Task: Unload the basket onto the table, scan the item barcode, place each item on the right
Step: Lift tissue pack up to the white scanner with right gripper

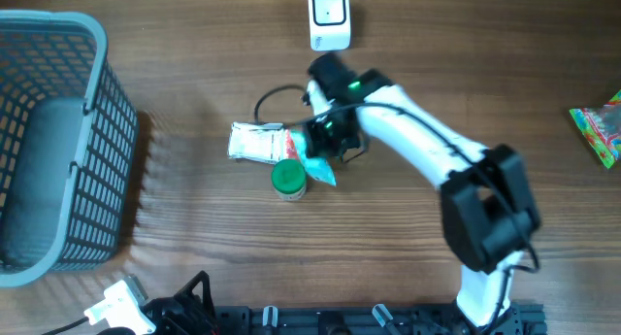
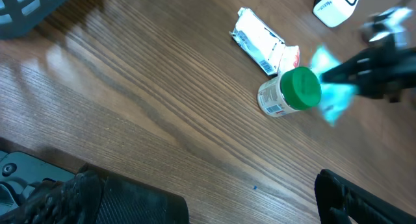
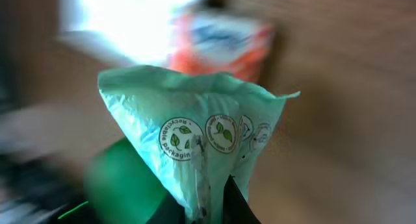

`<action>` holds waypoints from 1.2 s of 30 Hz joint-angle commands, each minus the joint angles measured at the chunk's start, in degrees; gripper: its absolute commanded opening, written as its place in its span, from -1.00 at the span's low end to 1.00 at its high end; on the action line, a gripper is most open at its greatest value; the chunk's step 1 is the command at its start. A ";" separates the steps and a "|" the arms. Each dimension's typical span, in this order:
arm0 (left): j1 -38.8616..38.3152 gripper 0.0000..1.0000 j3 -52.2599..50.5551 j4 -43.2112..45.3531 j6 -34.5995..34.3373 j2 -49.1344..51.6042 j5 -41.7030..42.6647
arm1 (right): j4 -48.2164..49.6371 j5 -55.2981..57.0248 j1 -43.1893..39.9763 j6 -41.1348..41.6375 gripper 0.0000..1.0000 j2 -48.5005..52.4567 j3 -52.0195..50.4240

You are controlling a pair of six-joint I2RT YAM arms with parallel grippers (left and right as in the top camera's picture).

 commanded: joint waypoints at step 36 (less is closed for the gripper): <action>-0.28 1.00 -0.17 -0.63 -0.37 -0.17 0.46 | 14.45 38.29 -5.18 -17.38 -0.91 -1.62 4.35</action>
